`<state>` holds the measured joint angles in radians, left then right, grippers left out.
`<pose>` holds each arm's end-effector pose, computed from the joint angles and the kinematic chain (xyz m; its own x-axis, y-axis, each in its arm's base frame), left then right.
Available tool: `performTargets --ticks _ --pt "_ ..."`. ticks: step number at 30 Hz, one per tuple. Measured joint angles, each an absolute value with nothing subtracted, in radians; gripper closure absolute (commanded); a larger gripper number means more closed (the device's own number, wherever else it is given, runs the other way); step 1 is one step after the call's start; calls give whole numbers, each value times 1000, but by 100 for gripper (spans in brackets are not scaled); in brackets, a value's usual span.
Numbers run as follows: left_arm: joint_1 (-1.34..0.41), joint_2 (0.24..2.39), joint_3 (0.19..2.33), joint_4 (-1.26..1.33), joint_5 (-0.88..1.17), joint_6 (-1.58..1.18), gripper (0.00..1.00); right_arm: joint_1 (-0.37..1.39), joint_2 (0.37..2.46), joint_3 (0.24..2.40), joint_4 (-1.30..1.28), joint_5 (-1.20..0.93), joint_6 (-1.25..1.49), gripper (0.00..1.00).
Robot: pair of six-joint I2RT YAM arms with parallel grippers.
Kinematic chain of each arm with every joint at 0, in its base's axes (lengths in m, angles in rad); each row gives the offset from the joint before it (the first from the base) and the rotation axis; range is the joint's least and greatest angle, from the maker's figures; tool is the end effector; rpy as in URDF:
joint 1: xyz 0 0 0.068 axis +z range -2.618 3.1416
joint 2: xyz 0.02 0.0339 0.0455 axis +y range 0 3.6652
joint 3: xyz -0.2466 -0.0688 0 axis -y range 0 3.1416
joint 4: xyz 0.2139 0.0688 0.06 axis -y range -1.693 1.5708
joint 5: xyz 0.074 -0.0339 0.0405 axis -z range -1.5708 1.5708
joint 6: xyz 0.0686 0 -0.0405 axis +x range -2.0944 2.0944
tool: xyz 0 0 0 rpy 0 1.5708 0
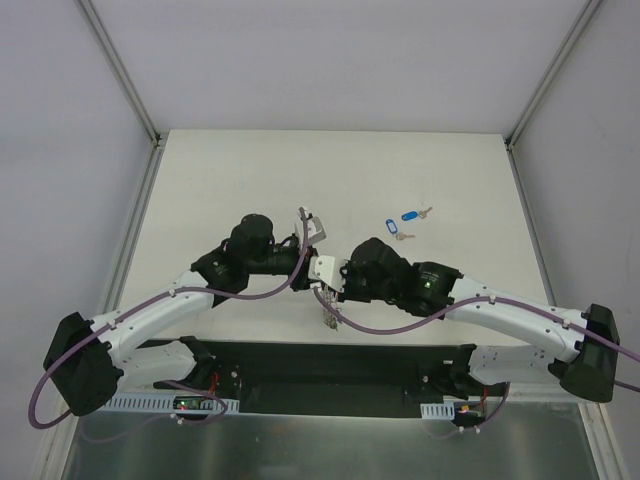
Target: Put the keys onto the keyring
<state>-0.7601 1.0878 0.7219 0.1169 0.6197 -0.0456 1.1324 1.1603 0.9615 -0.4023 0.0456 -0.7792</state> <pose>0.1556 -0.2029 0.2794 -0.2226 0.1604 -0.9616 0.9597 0.2097 -0.1872 0.1135 0.2347 0.2756 0.4536 -0.6862 -0.5686 -0.8009 -0.0339 -0.5979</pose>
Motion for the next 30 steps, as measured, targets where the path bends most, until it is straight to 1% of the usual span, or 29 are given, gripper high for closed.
performTargets --ticks 14,20,21,22,25,30 --pt "-760 1119 731 109 632 -52 80 1137 1163 962 -402 46 -779 99" --pt "-760 1123 734 95 651 -52 89 1137 1164 962 -402 46 -779 99" --pt "-760 1123 735 92 653 -52 91 1137 1165 962 -402 47 -779 99" --pt "-760 1124 735 90 654 -52 96 1137 1165 962 -402 47 -779 99" --pt "-760 1124 738 86 656 -51 100 1137 1166 962 -402 47 -779 99" --pt "-760 1124 738 82 657 -48 100 1137 1166 962 -402 47 -779 99"
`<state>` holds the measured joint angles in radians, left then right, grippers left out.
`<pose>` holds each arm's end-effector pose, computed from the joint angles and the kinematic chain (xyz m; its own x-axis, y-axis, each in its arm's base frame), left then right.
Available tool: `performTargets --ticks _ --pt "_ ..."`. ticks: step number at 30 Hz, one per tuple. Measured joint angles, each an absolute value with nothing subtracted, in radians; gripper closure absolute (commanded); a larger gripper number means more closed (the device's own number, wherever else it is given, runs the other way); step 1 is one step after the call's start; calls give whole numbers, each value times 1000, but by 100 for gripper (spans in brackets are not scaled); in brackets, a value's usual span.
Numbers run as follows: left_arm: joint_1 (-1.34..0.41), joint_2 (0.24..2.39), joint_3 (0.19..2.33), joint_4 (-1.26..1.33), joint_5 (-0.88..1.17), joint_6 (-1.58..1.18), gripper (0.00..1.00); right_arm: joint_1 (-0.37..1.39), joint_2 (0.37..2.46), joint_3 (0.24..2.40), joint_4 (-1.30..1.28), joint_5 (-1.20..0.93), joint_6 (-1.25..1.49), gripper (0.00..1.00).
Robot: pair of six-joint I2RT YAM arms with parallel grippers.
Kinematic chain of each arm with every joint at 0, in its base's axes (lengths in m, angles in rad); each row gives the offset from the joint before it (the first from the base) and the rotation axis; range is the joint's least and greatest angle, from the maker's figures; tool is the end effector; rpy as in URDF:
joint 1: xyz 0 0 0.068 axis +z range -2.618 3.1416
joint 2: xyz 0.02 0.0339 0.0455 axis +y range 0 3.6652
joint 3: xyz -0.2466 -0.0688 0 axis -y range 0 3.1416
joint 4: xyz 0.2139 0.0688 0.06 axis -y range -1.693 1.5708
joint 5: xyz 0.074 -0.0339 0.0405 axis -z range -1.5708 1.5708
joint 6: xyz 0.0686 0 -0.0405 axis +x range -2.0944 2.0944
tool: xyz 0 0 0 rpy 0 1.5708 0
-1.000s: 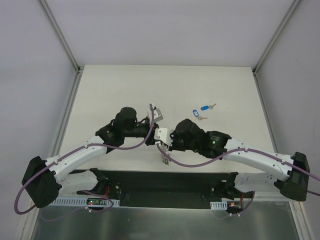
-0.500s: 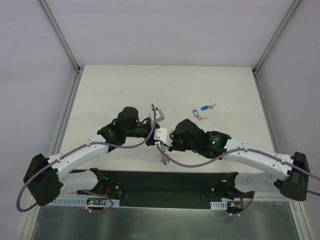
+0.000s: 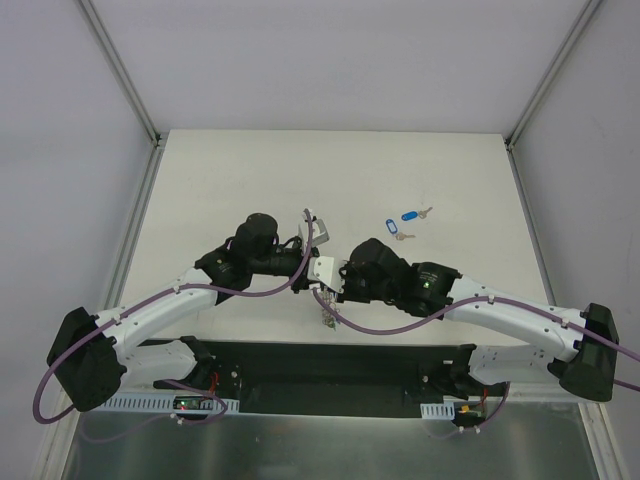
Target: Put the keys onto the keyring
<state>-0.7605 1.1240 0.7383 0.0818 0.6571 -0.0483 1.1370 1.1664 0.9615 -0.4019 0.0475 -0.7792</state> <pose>0.1571 -0.2073 0.2726 -0.2633 0.1977 -0.9442 0.9564 0.1816 -0.2286 0.1129 0.2361 0.2742 0.4549 -0.6880 -0.5654 -0.8016 -0.0397 -0.5965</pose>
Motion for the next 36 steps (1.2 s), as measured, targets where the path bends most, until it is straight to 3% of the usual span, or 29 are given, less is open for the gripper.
performTargets --ticks 8,19,36 --pt "-765 1108 738 74 633 -37 100 1137 1166 962 -394 49 -778 99" --pt "-767 900 590 237 511 -43 100 1143 1125 940 -286 49 -756 99" --pt "-774 860 492 363 483 -72 100 1143 1086 820 -142 14 -653 99"
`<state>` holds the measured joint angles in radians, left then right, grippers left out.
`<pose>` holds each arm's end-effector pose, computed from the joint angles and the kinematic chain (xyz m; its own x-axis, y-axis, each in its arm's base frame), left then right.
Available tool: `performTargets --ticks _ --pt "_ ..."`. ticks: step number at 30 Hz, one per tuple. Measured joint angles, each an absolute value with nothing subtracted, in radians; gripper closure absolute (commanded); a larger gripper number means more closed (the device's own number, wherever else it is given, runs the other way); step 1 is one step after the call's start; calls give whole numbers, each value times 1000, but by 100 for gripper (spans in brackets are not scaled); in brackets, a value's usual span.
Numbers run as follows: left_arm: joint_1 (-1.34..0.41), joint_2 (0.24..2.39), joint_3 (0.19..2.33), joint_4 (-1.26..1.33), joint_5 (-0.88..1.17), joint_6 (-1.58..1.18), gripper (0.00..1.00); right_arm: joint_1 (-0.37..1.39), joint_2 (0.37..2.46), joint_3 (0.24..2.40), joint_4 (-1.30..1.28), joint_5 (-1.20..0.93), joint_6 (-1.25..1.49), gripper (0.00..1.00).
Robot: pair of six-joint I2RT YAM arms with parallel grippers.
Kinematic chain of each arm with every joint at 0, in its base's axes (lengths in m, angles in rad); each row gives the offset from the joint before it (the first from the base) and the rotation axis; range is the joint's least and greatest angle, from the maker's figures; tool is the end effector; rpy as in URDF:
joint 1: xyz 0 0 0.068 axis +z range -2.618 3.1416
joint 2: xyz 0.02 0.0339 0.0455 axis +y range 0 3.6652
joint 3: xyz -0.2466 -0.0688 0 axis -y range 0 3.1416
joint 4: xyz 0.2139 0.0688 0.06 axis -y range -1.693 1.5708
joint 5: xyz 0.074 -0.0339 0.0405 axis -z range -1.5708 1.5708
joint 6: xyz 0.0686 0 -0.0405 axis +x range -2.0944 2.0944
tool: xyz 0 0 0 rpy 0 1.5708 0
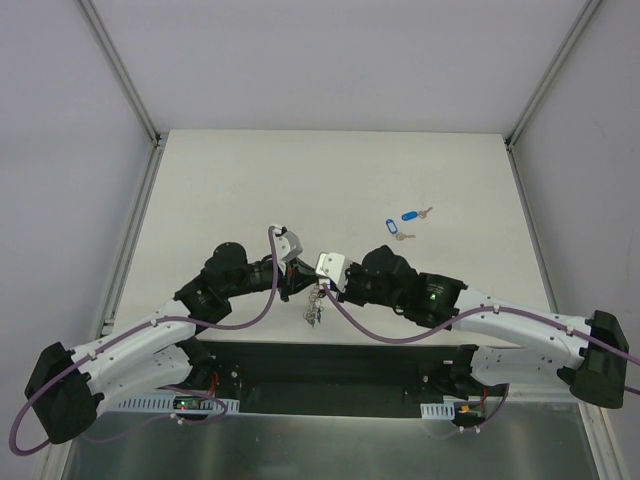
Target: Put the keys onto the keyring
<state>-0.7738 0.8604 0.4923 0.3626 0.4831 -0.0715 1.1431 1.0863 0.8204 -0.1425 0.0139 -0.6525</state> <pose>0.1316 -0.1731 0.2787 -0.0719 -0.0182 -0.9972 0.9484 0.3083 -0.0740 0.1079 0.2345 0.2768 0.4183 -0.5460 -0.7259 -0.8187 0.1193 -0.5616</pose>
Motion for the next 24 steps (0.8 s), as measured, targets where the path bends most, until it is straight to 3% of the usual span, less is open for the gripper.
performTargets --ticks 24 --pt "-800 821 311 731 291 -168 100 1149 1100 850 -131 96 -636 99"
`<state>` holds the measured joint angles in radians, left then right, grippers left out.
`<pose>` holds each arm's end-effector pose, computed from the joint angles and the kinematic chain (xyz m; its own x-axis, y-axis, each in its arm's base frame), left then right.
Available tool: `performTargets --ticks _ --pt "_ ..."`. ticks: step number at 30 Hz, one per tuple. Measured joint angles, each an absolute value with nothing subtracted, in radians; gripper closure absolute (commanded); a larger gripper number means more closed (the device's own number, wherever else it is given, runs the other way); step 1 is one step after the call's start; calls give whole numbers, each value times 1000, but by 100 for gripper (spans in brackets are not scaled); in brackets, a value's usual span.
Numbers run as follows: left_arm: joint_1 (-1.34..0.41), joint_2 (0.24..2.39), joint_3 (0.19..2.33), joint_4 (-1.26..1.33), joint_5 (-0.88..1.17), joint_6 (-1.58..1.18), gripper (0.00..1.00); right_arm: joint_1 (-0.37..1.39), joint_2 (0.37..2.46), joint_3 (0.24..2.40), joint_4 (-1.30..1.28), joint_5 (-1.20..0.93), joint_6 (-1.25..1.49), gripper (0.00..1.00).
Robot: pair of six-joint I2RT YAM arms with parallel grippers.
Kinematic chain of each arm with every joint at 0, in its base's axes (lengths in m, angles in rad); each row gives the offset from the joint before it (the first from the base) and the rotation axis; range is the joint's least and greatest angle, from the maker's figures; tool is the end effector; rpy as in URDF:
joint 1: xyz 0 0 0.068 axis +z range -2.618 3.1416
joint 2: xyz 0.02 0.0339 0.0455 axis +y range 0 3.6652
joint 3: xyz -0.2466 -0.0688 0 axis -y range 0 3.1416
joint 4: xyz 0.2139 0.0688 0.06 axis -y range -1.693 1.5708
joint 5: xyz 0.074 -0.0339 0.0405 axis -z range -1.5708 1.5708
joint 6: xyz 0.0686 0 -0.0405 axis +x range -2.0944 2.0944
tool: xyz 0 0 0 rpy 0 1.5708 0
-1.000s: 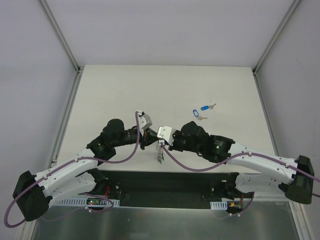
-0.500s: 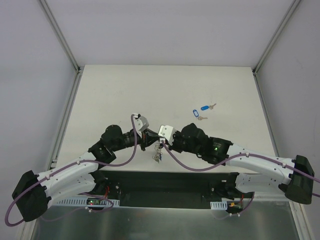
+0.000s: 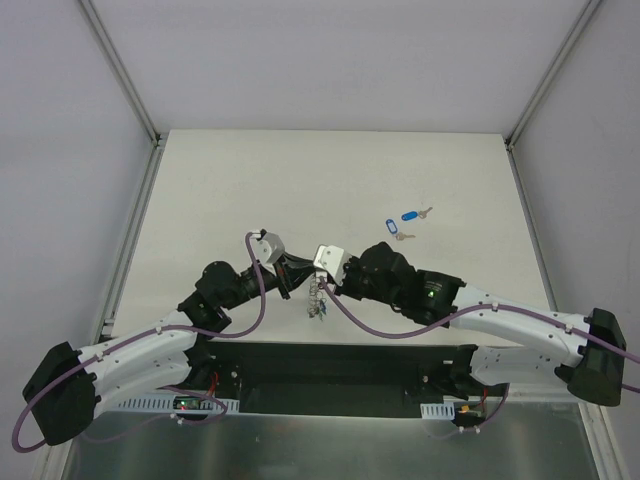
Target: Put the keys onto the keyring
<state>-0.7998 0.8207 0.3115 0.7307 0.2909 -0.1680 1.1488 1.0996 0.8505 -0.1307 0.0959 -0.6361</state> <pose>0.1282 -0.1602 0.2727 0.0034 -0.2334 -0.9724 0.8952 0.4340 -0.1010 0.1134 0.2366 0.2859 0.3957 -0.5625 -0.7260 -0.7914 0.1923 -0.5803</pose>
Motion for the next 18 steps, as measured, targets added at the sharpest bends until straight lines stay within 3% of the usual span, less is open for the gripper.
performTargets --ticks 11,16,18 --pt "-805 800 247 840 223 -203 100 1146 1126 850 -147 145 -655 99" --pt "-806 789 221 826 220 -206 71 1142 1126 850 -152 145 -685 99" --pt "-805 765 226 788 224 -181 67 1142 1126 851 -167 139 -701 99"
